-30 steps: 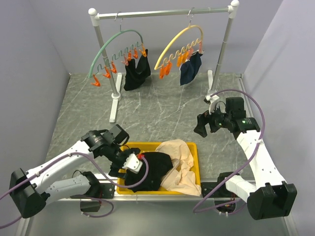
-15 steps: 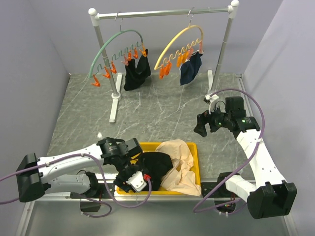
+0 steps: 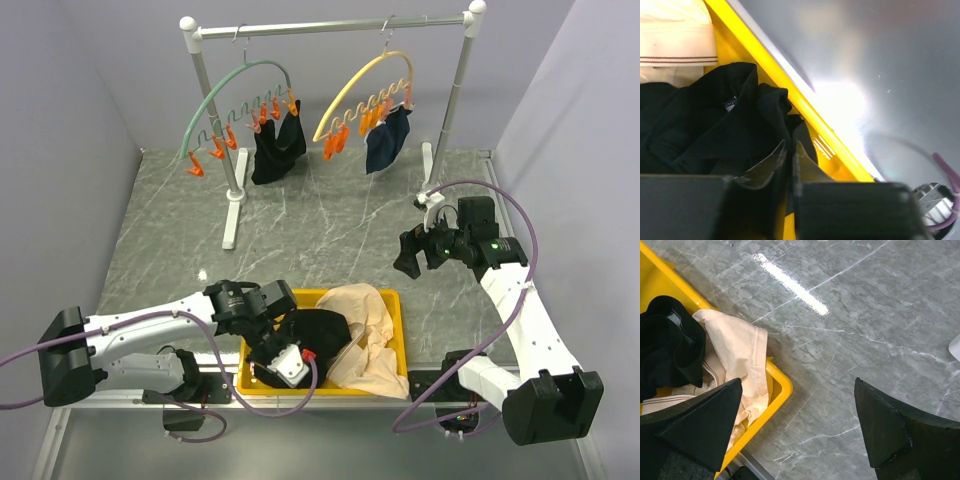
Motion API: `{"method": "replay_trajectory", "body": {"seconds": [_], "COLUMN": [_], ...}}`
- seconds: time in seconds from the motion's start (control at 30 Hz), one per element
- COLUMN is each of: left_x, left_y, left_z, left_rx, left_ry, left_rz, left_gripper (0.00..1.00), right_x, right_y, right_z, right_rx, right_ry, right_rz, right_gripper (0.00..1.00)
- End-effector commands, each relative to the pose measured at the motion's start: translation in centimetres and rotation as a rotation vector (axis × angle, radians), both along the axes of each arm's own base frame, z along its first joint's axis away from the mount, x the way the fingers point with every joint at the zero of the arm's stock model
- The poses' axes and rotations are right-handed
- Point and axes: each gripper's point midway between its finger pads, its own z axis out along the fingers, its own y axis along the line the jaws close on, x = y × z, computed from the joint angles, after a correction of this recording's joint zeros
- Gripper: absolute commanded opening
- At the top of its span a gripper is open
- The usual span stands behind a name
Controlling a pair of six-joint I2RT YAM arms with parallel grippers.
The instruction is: Clip the underwear to the hanger
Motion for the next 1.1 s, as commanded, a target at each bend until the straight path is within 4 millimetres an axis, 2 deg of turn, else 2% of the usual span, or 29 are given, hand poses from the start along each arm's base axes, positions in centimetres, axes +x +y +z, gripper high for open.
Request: {"method": "replay_trajectory", "body": {"seconds": [0.0,0.03,0.2,0.23,0.27,0.3,0.33,0.37,0.4,0.47,0.5,0.57,0.67,0.7,0.73,0.77,0.8,0.83,0.87,0.9,0.97,1.0,1.07], "left_x": [-0.4,-0.4,1.4,2.1,2.7,3.8,4.6,5.4,6.9,8.5,9.6,11.3,14.7,16.1,16.9,18.6,19.7,20.4,21.6,22.3,23.8,24.6,26.0], "left_y": [-0.7,-0.8,-1.1,-1.6,-1.8,-1.9,-2.2,-2.5,-2.7,-3.1,-3.1,-3.6,-4.5,-4.4,-4.5,-5.1,-4.9,-5.1,-5.7,-5.6,-6.2,-6.1,-6.4], "left_z": [2.4,3.1,7.6,9.5,10.4,11.4,13.5,14.3,16.4,17.6,19.0,20.5,24.5,26.6,27.8,29.4,31.3,32.3,32.5,34.5,35.0,36.1,36.5], "left_rx": [-0.066,-0.076,-0.172,-0.212,-0.224,-0.239,-0.281,-0.296,-0.344,-0.362,-0.390,-0.423,-0.530,-0.580,-0.605,-0.659,-0.700,-0.723,-0.721,-0.762,-0.770,-0.795,-0.812], "left_ry": [0.011,0.008,-0.032,-0.050,-0.054,-0.065,-0.088,-0.105,-0.142,-0.180,-0.218,-0.250,-0.310,-0.350,-0.357,-0.399,-0.435,-0.450,-0.458,-0.502,-0.518,-0.561,-0.594], "left_rz": [0.007,0.019,0.121,0.139,0.157,0.195,0.211,0.229,0.267,0.299,0.319,0.353,0.441,0.481,0.523,0.548,0.578,0.596,0.608,0.617,0.627,0.635,0.657], "left_gripper": [0.06,0.00,0.00,0.00,0.00,0.00,0.00,0.00,0.00,0.00,0.00,0.00,0.00,0.00,0.00,0.00,0.00,0.00,0.00,0.00,0.00,0.00,0.00], "right_x": [0.8,0.9,0.9,1.0,1.1,1.0,1.1,1.1,1.2,1.2,1.2,1.2,1.4,1.4,1.6,1.8,1.9,2.0,2.2,2.4,2.7,2.9,3.2], "right_y": [0.4,0.4,0.9,0.9,1.0,1.1,1.1,1.2,1.2,1.3,1.4,1.5,1.4,1.4,1.4,1.3,1.3,1.4,1.3,1.3,1.3,1.3,1.2], "right_z": [2.0,2.1,2.7,2.9,3.0,3.3,3.5,3.6,3.6,3.5,3.7,3.8,4.1,4.1,4.3,4.3,4.4,4.7,4.6,4.9,5.0,5.3,5.5], "right_rx": [0.011,0.013,0.038,0.042,0.044,0.049,0.052,0.055,0.057,0.064,0.067,0.076,0.077,0.077,0.080,0.077,0.077,0.084,0.085,0.088,0.092,0.092,0.094], "right_ry": [-0.054,-0.056,-0.066,-0.067,-0.071,-0.075,-0.080,-0.082,-0.081,-0.076,-0.079,-0.074,-0.085,-0.085,-0.095,-0.099,-0.105,-0.110,-0.103,-0.106,-0.098,-0.102,-0.107], "right_rz": [0.014,0.015,0.029,0.028,0.029,0.032,0.031,0.034,0.032,0.036,0.037,0.038,0.030,0.028,0.023,0.012,0.005,0.001,-0.005,-0.011,-0.022,-0.027,-0.039], "right_gripper": [1.00,1.00,1.00,1.00,1.00,1.00,1.00,1.00,1.00,1.00,1.00,0.99,0.99,0.99,0.99,0.99,0.99,0.99,0.99,0.99,0.99,0.99,0.98]}}
